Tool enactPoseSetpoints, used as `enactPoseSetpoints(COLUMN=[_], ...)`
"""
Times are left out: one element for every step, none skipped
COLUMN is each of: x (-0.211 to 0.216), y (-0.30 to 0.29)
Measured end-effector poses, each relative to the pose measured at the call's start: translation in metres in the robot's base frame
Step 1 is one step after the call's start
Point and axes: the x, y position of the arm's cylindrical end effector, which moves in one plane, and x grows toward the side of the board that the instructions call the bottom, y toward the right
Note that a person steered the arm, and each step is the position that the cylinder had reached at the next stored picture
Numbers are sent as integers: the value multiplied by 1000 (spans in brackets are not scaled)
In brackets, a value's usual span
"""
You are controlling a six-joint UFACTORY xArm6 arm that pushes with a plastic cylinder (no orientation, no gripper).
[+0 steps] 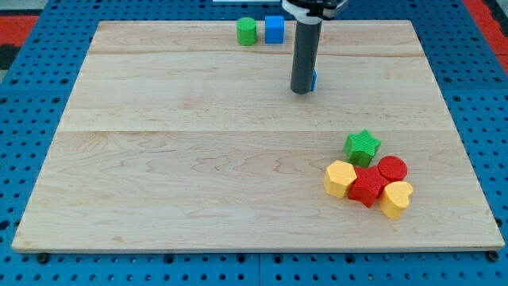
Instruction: Place the blue triangle right to the blue cube to form a horizontal line
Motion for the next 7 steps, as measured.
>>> enactPoseSetpoints(x=[-12, -28, -42, -44, -13, -29, -56], y=[-6, -11, -12, -1, 17, 36, 28])
